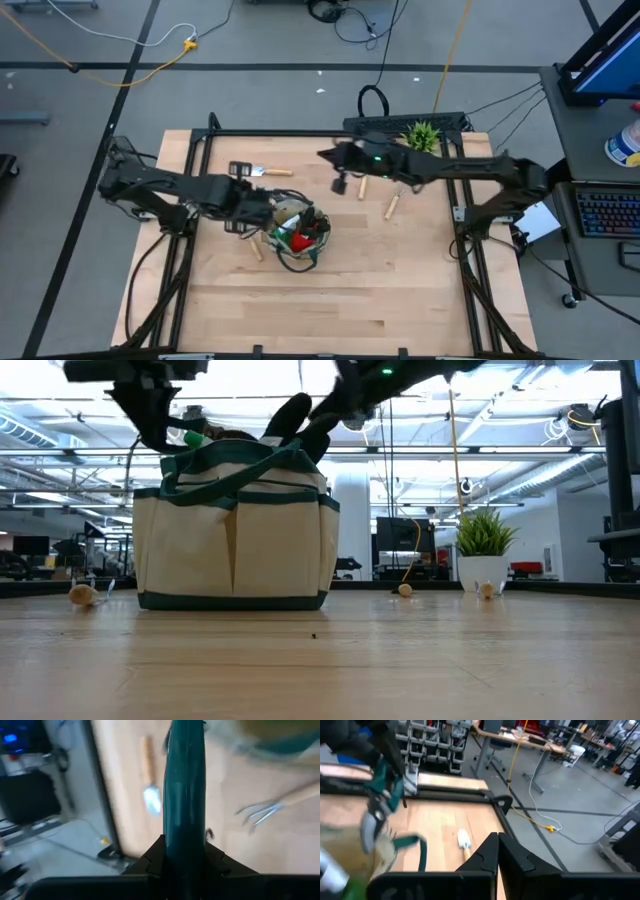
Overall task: Pick & Place Garden tools in Gardening bag
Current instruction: Put the green shear scissors into the brown gardening bag
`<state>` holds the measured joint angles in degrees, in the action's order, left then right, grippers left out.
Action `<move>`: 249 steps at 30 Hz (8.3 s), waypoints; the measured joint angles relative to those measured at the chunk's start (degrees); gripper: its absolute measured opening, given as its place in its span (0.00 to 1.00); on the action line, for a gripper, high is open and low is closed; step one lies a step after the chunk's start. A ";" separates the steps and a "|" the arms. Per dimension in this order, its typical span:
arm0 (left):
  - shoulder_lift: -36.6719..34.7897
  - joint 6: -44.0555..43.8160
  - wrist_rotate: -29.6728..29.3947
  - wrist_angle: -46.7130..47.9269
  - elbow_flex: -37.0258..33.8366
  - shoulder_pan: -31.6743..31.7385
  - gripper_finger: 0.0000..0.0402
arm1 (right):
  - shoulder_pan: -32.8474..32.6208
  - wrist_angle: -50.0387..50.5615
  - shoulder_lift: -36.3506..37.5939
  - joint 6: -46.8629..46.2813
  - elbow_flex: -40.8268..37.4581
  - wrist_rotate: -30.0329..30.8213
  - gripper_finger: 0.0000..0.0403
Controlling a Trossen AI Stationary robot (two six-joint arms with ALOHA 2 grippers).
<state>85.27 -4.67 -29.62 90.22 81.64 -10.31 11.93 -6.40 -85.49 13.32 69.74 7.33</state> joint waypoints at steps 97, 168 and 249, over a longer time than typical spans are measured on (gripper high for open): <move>-7.66 53.57 -54.60 -10.22 -24.19 -24.92 0.15 | -0.05 -10.12 23.75 -14.47 -26.12 8.97 0.00; -37.52 -26.51 -26.31 -41.10 -25.81 -15.38 0.44 | -2.68 -10.10 23.75 -14.58 -26.12 9.07 0.00; -11.78 -79.33 -21.39 -45.66 -27.93 -11.34 0.11 | -2.66 -16.08 23.77 -10.49 -26.12 9.05 0.00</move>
<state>73.48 -84.00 -51.01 44.56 53.71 -21.64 9.28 -22.48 -61.71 2.83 43.62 16.38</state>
